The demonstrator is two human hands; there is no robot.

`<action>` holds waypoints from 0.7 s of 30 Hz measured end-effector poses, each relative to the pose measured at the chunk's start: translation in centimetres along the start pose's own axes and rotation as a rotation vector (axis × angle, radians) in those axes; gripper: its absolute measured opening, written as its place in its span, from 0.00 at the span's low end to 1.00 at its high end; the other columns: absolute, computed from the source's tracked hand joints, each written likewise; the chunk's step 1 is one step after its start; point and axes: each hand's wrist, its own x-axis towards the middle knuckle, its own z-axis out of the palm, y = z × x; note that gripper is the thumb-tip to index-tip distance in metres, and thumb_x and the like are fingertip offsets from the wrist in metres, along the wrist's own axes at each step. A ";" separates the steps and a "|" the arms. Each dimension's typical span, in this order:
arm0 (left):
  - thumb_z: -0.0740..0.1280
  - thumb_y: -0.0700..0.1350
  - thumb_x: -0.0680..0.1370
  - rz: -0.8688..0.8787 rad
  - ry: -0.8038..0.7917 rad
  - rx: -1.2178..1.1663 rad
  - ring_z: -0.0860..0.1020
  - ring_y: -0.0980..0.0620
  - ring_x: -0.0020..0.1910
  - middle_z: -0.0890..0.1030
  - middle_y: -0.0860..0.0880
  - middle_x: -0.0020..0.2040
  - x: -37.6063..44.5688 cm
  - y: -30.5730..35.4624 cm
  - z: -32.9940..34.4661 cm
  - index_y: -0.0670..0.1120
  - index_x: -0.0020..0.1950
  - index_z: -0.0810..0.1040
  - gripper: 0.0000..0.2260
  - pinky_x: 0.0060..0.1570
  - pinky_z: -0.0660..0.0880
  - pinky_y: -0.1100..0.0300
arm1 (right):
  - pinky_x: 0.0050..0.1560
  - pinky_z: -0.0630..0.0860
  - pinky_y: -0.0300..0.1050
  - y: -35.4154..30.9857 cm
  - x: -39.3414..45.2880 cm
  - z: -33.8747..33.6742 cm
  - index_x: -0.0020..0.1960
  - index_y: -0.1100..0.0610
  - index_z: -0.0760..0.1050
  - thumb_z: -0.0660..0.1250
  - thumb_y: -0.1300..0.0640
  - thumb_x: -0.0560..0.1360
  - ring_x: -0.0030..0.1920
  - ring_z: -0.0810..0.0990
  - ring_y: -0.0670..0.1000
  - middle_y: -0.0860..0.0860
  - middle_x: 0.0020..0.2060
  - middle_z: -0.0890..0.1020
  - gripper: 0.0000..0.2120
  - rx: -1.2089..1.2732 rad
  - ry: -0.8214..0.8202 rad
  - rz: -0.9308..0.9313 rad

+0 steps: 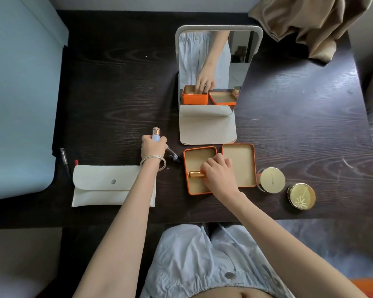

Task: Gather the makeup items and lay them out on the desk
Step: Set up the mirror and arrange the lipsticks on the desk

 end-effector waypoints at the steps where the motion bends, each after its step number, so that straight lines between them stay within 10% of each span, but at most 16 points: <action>1: 0.66 0.46 0.74 0.030 0.017 0.044 0.76 0.41 0.55 0.74 0.41 0.60 -0.1 0.0 -0.1 0.42 0.63 0.69 0.19 0.58 0.74 0.50 | 0.52 0.59 0.46 0.0 0.1 0.0 0.54 0.54 0.75 0.61 0.58 0.77 0.60 0.67 0.54 0.48 0.53 0.78 0.08 0.028 0.006 0.014; 9: 0.66 0.42 0.74 0.459 0.159 0.537 0.65 0.41 0.62 0.69 0.44 0.63 -4.5 -1.8 0.0 0.45 0.58 0.76 0.13 0.56 0.68 0.51 | 0.47 0.73 0.46 2.3 0.5 -2.9 0.51 0.57 0.77 0.68 0.52 0.75 0.45 0.77 0.51 0.51 0.44 0.81 0.10 0.866 0.250 0.462; 21: 0.63 0.42 0.74 0.720 -0.039 0.735 0.66 0.48 0.59 0.72 0.49 0.57 -10.3 -3.2 5.6 0.49 0.53 0.77 0.09 0.56 0.66 0.57 | 0.53 0.70 0.54 12.5 2.0 -2.8 0.56 0.59 0.73 0.64 0.51 0.75 0.58 0.71 0.60 0.56 0.55 0.78 0.13 0.443 0.190 0.802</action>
